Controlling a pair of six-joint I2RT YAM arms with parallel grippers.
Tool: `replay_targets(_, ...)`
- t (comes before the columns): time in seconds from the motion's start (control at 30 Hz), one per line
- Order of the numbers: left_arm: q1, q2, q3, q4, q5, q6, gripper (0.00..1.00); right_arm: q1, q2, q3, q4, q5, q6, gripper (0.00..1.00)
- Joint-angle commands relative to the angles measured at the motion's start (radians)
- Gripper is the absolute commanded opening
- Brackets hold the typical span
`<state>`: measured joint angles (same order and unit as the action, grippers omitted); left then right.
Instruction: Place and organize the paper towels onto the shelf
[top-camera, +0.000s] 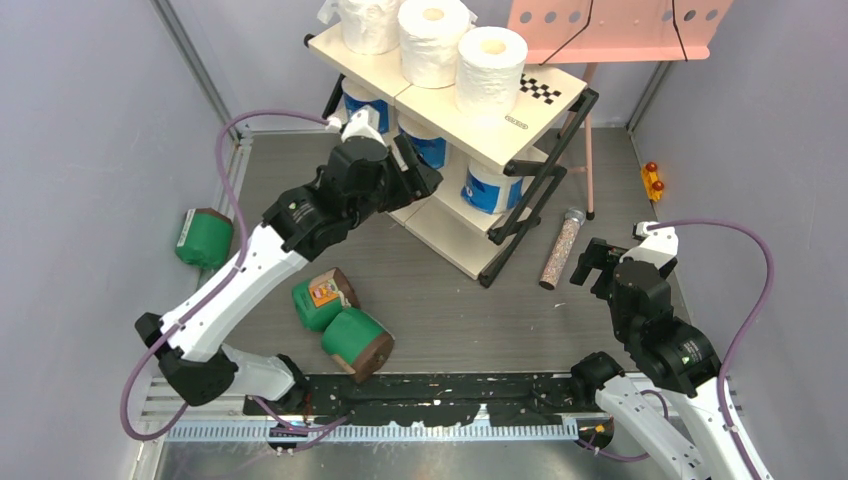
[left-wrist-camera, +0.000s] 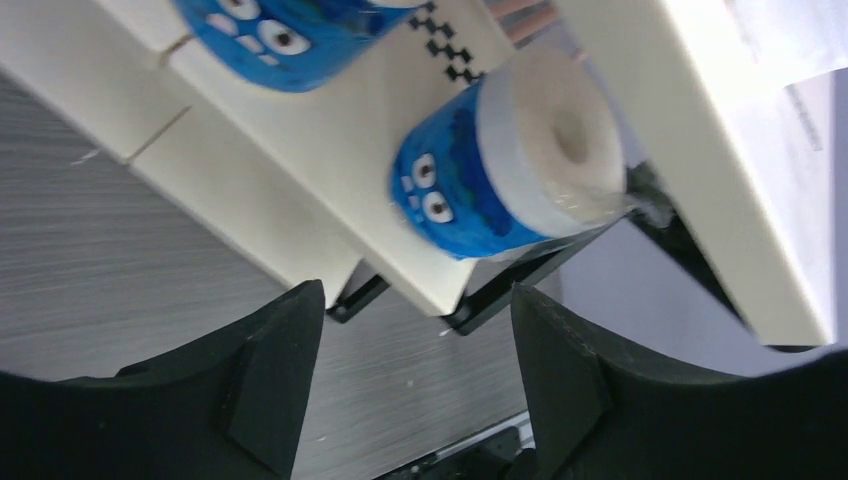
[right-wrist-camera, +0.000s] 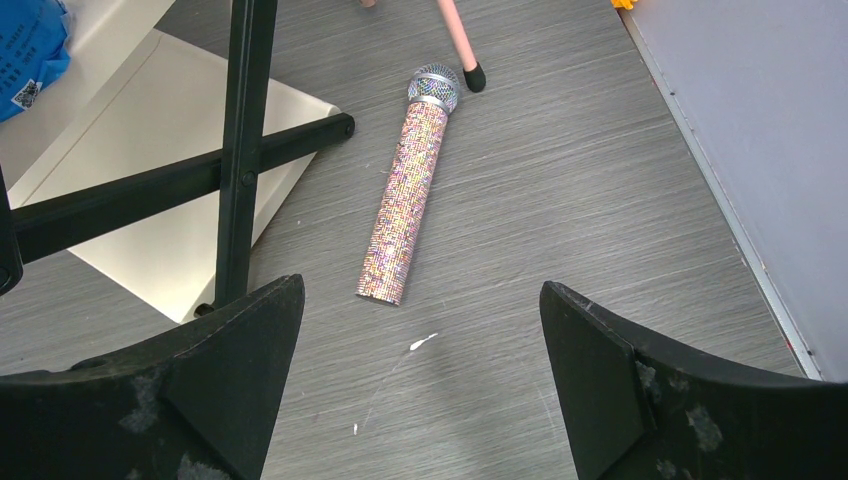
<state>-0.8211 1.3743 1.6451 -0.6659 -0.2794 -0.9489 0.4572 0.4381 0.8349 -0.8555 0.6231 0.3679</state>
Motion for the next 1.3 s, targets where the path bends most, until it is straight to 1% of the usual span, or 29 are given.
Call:
replay_targets(0.0,0.032,-0.118,-0.076,-0.103,-0.114,0.099,0.74,0.005,0.004,0.015,0.022,0.009,-0.001,0.95)
replay_targets(0.03,0.039,-0.14,-0.103,-0.136,-0.134,0.112,0.78,0.005,0.004,0.015,0.022,0.009,-0.001,0.95)
replay_targets(0.07,0.05,-0.161,-0.129,-0.175,-0.15,0.115,0.81,0.005,0.005,0.015,0.021,0.007,-0.001,0.95)
replay_targets(0.2,0.126,-0.26,-0.272,-0.31,-0.156,0.087,0.88,0.005,0.009,0.015,0.021,0.009,-0.001,0.95)
replay_targets(0.23,0.15,-0.292,-0.335,-0.344,-0.153,0.072,0.88,0.005,0.011,0.015,0.021,0.009,-0.001,0.95)
replay_targets(0.27,0.169,-0.328,-0.367,-0.358,-0.153,0.057,0.89,0.005,0.013,0.016,0.021,0.009,0.0,0.95)
replay_targets(0.33,0.219,-0.424,-0.489,-0.377,-0.156,0.019,0.9,0.005,0.017,0.015,0.022,0.009,0.0,0.95)
replay_targets(0.53,0.372,-0.676,-0.747,-0.371,-0.12,-0.029,0.89,0.005,0.034,0.016,0.021,0.012,0.0,0.95)
replay_targets(0.67,0.489,-0.76,-0.859,-0.331,-0.053,-0.035,0.89,0.004,0.037,0.018,0.016,0.023,0.005,0.95)
replay_targets(0.7,0.52,-0.763,-0.877,-0.322,-0.037,-0.039,0.89,0.005,0.036,0.018,0.015,0.024,0.005,0.95)
replay_targets(0.8,0.611,-0.773,-0.945,-0.285,0.07,-0.068,0.89,0.005,0.028,0.018,0.013,0.03,0.009,0.95)
replay_targets(0.9,0.698,-0.796,-1.028,-0.222,0.132,-0.113,0.89,0.005,0.02,0.017,0.012,0.034,0.012,0.95)
replay_targets(0.97,0.719,-0.803,-1.066,-0.189,0.151,-0.142,0.89,0.005,0.014,0.017,0.01,0.037,0.014,0.95)
replay_targets(1.07,0.721,-0.791,-1.11,-0.131,0.166,-0.169,0.89,0.004,0.008,0.016,0.011,0.039,0.015,0.95)
replay_targets(1.2,0.721,-0.771,-1.161,-0.029,0.228,-0.202,0.83,0.005,0.017,0.016,0.01,0.034,0.014,0.95)
replay_targets(1.27,0.721,-0.763,-1.188,0.046,0.263,-0.221,0.81,0.005,0.024,0.016,0.012,0.028,0.012,0.95)
